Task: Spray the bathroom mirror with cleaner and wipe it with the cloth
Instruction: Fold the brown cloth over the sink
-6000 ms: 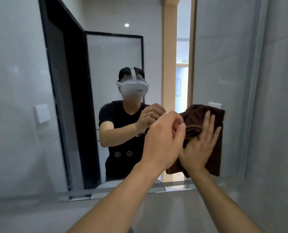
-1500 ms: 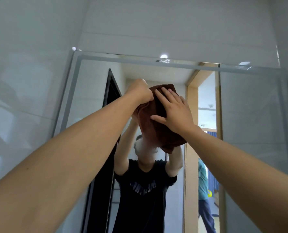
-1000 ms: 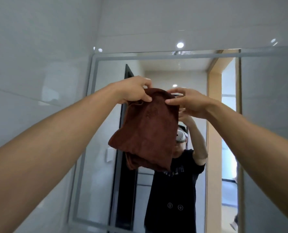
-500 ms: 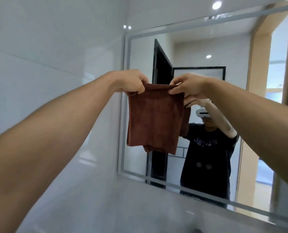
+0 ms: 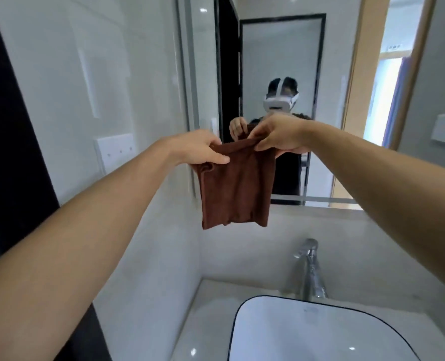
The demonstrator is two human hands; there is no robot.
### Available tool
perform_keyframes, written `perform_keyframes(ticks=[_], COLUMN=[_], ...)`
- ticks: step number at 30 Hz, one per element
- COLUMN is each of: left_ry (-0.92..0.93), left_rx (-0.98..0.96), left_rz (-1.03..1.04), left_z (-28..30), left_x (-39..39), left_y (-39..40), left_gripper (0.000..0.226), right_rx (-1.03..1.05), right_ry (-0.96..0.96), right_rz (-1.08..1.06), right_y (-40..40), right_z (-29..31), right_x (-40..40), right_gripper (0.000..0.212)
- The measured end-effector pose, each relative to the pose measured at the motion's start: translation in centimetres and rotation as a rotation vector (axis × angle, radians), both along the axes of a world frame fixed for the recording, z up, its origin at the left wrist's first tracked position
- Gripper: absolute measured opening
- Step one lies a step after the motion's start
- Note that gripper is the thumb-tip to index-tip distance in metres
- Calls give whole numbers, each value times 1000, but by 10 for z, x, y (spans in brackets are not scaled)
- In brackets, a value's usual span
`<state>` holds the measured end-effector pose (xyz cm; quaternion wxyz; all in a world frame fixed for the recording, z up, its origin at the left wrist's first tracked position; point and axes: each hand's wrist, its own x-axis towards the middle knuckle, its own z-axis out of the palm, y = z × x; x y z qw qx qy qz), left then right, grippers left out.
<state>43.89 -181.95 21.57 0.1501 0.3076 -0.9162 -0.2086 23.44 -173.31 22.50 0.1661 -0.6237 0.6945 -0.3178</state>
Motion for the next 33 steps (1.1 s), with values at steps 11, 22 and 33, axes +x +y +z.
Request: perform_keyframes(ticks=[11, 22, 33], left_ry=[209, 498, 378], left_rx=[306, 645, 567], left_rz=[-121, -392, -70], left_z=[-37, 12, 13], left_x=[13, -37, -43], left_y=[18, 70, 54], left_gripper=[17, 17, 8], right_rx=[-141, -35, 28], right_ry=[-108, -696, -790], right_rz=[-159, -240, -195], right_y=[41, 64, 82], right_z=[-50, 5, -15], right_x=[23, 45, 6], right_gripper=[13, 48, 20])
